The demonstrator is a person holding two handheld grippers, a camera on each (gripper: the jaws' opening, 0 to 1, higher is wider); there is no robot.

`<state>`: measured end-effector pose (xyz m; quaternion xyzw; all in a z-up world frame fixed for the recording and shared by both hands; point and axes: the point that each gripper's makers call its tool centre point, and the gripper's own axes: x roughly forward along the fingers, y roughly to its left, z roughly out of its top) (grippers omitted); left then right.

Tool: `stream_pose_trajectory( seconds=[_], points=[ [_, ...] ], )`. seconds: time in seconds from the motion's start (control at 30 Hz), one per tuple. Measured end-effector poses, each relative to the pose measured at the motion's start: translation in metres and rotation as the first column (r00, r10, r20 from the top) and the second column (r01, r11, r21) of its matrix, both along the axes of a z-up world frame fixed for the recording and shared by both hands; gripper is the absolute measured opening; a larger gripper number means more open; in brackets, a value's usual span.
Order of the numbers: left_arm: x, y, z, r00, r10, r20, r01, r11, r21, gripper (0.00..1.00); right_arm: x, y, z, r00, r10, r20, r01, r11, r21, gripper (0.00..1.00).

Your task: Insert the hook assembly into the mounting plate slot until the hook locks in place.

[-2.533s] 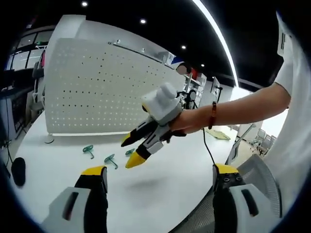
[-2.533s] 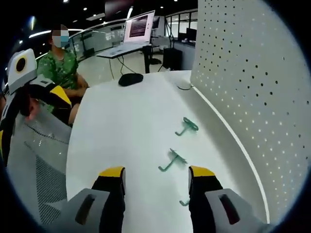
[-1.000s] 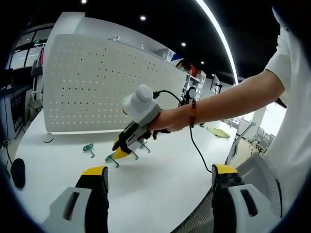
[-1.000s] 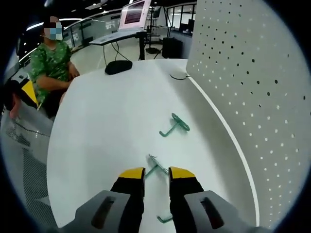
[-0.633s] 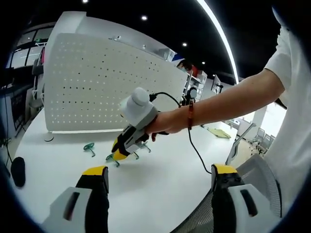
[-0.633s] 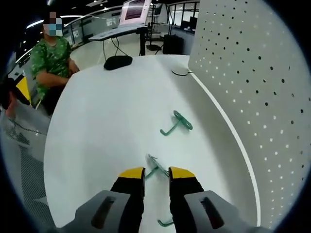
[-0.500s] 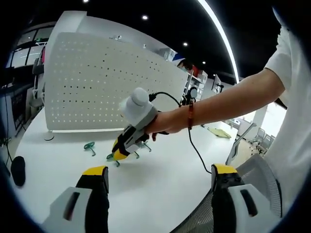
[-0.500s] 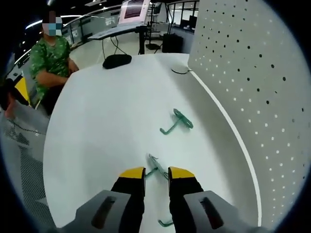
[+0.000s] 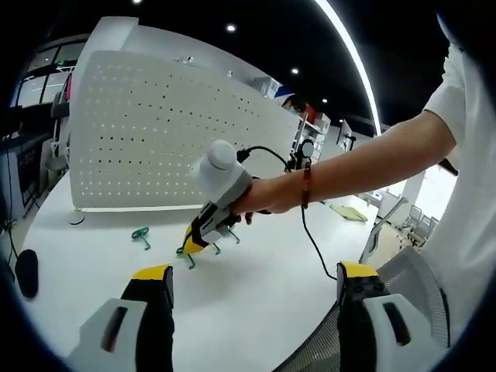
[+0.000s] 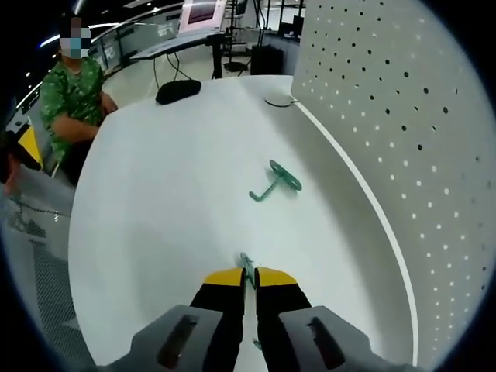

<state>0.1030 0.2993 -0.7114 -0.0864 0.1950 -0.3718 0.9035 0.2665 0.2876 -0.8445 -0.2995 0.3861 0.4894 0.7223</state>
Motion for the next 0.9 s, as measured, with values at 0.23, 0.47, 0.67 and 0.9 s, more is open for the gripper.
stream_pose_trajectory(
  seconds=[0.23,0.47,0.67,0.9],
  points=[
    [-0.001,-0.003,0.001,1.000,-0.006,0.005,0.006,1.000,0.005,0.89,0.000,-0.003,0.002,0.999,-0.033,0.013,0.033,0.999,0.008,0.00],
    [0.002,-0.004,0.003,1.000,-0.007,0.009,0.007,1.000,0.004,0.89,0.002,-0.001,0.019,0.997,-0.078,0.021,0.076,0.994,0.078,0.00],
    [0.003,-0.008,0.005,1.000,-0.013,0.007,0.013,1.000,-0.003,0.88,0.000,0.001,0.030,0.996,-0.087,0.027,0.083,0.990,0.115,0.00],
    [0.009,-0.004,0.006,0.999,0.034,0.020,-0.034,0.999,-0.014,0.84,-0.005,0.003,0.040,0.994,-0.103,0.035,0.096,0.982,0.163,0.00]
  ],
)
